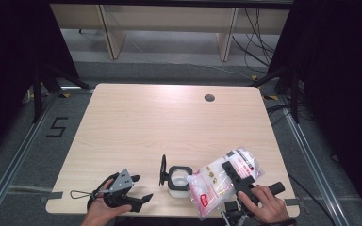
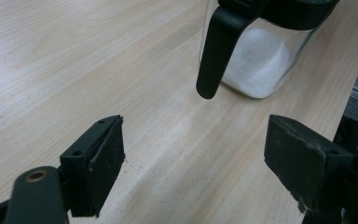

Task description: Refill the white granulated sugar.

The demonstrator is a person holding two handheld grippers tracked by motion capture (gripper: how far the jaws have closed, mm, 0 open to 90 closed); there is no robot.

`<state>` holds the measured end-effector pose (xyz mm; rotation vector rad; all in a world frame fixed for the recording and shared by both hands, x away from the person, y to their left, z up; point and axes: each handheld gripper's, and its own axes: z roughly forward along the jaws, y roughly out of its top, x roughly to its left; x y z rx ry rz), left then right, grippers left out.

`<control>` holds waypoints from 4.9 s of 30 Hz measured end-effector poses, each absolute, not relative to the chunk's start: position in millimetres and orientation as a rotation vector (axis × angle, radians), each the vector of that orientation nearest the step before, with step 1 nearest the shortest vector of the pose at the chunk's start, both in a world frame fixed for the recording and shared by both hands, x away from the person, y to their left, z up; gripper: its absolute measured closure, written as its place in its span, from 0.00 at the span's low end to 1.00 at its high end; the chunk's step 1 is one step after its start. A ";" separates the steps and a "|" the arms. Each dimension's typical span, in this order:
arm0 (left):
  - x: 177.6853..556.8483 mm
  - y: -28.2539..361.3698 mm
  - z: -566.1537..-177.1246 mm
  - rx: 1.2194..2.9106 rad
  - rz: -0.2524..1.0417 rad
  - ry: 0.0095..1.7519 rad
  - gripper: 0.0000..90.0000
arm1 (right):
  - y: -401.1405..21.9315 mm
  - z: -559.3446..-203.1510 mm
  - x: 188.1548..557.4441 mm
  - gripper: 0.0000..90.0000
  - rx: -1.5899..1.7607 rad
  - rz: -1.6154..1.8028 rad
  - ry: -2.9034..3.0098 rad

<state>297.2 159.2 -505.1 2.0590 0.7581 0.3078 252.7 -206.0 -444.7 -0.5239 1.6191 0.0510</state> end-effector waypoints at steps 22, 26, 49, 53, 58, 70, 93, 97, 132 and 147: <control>296.8 160.1 -504.8 2.078 0.306 0.754 0.22 | -205.8 -445.1 252.8 0.53 -0.520 0.041 1.623; 296.8 159.5 -505.0 2.072 0.299 0.763 0.22 | -206.1 -445.6 252.8 0.53 -0.520 0.048 1.626; 297.4 159.9 -504.7 2.063 0.311 0.748 0.22 | -208.3 -445.4 255.5 0.55 -0.444 0.151 1.661; 297.0 160.3 -504.7 2.073 0.312 0.753 0.22 | -209.1 -445.0 255.9 0.55 -0.444 0.149 1.654; 297.3 160.0 -504.7 2.072 0.307 0.742 0.22 | -209.3 -445.6 256.5 0.55 -0.449 0.144 1.647; 297.2 160.4 -504.9 2.073 0.312 0.740 0.22 | -208.8 -447.7 255.3 0.55 -0.433 0.151 1.662; 296.5 159.4 -505.4 2.061 0.302 0.760 0.22 | -208.0 -447.4 254.8 0.55 -0.444 0.136 1.660; 297.2 159.8 -504.5 2.063 0.317 0.744 0.22 | -208.7 -448.1 252.6 0.55 -0.417 0.126 1.673; 296.6 160.0 -504.8 2.064 0.312 0.756 0.22 | -206.5 -442.9 254.2 0.55 -0.489 0.100 1.629; 295.6 159.3 -506.2 2.051 0.296 0.771 0.21 | -204.5 -442.5 253.2 0.55 -0.507 0.079 1.622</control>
